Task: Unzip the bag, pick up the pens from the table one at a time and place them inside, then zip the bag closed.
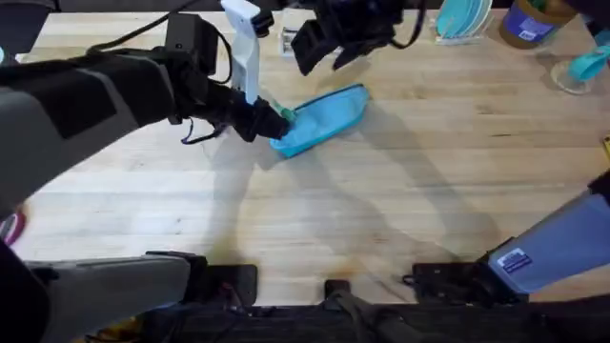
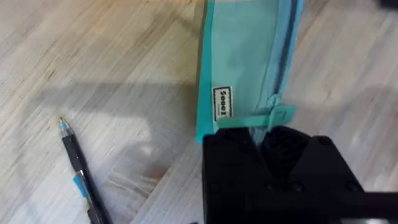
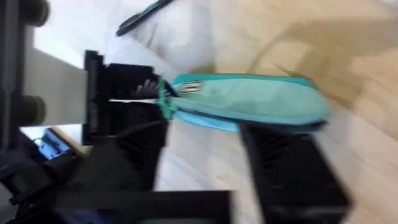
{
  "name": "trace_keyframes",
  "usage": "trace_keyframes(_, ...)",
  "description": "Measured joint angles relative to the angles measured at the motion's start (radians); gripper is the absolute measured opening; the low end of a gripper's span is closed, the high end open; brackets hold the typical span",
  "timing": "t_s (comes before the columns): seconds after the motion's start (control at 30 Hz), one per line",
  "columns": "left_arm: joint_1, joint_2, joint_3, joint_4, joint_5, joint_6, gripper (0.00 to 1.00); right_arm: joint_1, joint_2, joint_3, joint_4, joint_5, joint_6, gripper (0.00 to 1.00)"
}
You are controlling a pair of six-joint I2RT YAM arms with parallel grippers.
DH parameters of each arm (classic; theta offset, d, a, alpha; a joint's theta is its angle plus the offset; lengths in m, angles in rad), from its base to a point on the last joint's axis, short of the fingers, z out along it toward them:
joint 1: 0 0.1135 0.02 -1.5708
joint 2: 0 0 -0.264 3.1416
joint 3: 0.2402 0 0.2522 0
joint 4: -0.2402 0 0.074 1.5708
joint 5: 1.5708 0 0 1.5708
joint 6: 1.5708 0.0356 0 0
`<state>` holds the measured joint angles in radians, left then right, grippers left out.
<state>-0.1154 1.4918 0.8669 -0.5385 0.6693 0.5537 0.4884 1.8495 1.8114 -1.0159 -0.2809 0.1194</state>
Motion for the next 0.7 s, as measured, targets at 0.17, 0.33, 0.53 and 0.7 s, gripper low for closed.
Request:
trace_keyframes(0.17, 0.0, 0.0, 0.0, 0.0, 0.0, 0.0, 0.042, -0.071, -0.031, 0.0, -0.01, 0.013, -0.032, 0.996)
trace_keyframes(0.33, 0.0, 0.0, 0.0, 0.0, 0.0, 0.0, 0.041, -0.097, -0.051, 0.0, -0.01, 0.022, -0.099, 0.997)
trace_keyframes(0.53, 0.0, 0.0, 0.0, 0.0, 0.0, 0.0, 0.042, -0.097, -0.059, 0.001, -0.01, 0.023, -0.164, 0.997)
trace_keyframes(0.7, 0.0, 0.0, 0.0, 0.004, 0.0, 0.0, 0.559, -0.097, -0.059, 0.001, -0.008, 0.023, -0.196, 0.997)
